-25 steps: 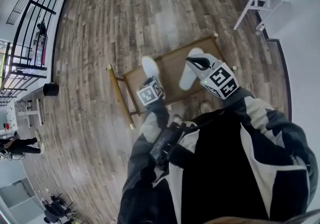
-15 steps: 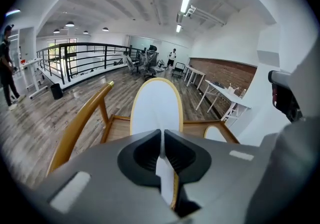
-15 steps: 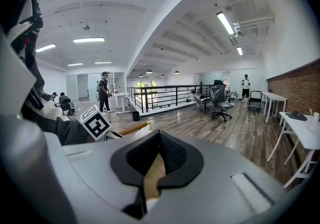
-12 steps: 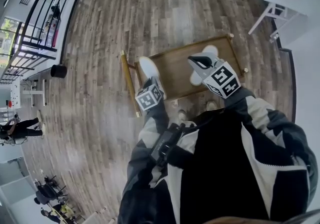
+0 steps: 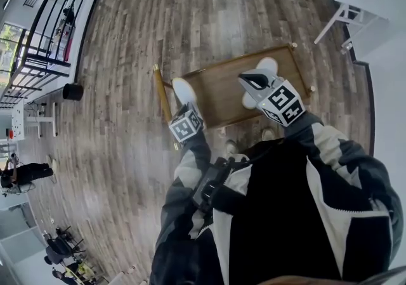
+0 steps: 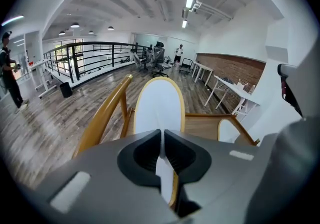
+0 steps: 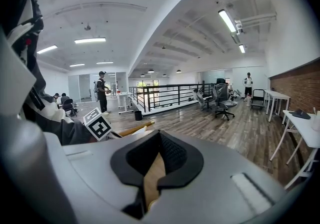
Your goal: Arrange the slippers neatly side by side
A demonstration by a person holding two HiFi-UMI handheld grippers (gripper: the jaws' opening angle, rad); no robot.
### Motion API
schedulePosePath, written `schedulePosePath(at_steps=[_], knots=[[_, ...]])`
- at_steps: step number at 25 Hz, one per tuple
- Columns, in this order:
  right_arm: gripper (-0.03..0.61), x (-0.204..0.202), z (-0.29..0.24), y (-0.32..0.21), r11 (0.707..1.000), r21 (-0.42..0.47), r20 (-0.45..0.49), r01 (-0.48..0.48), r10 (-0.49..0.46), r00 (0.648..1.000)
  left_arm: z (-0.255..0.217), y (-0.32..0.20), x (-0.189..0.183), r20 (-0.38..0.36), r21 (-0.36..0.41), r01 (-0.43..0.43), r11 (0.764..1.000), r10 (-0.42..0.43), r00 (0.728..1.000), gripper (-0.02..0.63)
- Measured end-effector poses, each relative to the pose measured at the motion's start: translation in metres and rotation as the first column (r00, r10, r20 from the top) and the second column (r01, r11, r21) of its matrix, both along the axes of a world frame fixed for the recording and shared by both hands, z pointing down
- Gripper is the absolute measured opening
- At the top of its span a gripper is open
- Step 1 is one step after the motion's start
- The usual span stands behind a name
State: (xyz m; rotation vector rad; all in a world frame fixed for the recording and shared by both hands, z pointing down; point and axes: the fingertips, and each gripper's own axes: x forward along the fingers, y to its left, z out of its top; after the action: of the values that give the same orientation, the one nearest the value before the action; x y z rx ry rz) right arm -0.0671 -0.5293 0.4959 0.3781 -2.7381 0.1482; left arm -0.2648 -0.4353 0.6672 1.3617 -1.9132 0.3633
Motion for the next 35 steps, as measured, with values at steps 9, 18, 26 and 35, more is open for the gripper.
schedulePosePath(at_steps=[9,18,26,35], knots=[[0.005,0.015,0.006,-0.008,0.998,0.004,-0.035,-0.059,0.059,0.998,0.053,-0.003,-0.019,-0.048,-0.104,0.024,0.994,-0.03,0.998,0.032],[0.005,0.034,0.014,-0.02,0.992,0.006,-0.068,-0.13,0.13,0.989,0.086,-0.025,-0.016,-0.068,-0.166,-0.028,0.986,0.017,0.998,0.032],[0.005,0.048,0.021,-0.024,0.986,0.0,-0.095,-0.169,0.168,0.981,0.109,-0.04,-0.009,-0.067,-0.213,-0.087,0.973,0.074,0.995,0.033],[0.005,0.055,0.022,-0.024,0.982,-0.002,-0.111,-0.191,0.189,0.976,0.118,-0.046,-0.005,-0.074,-0.238,-0.117,0.964,0.103,0.992,0.034]])
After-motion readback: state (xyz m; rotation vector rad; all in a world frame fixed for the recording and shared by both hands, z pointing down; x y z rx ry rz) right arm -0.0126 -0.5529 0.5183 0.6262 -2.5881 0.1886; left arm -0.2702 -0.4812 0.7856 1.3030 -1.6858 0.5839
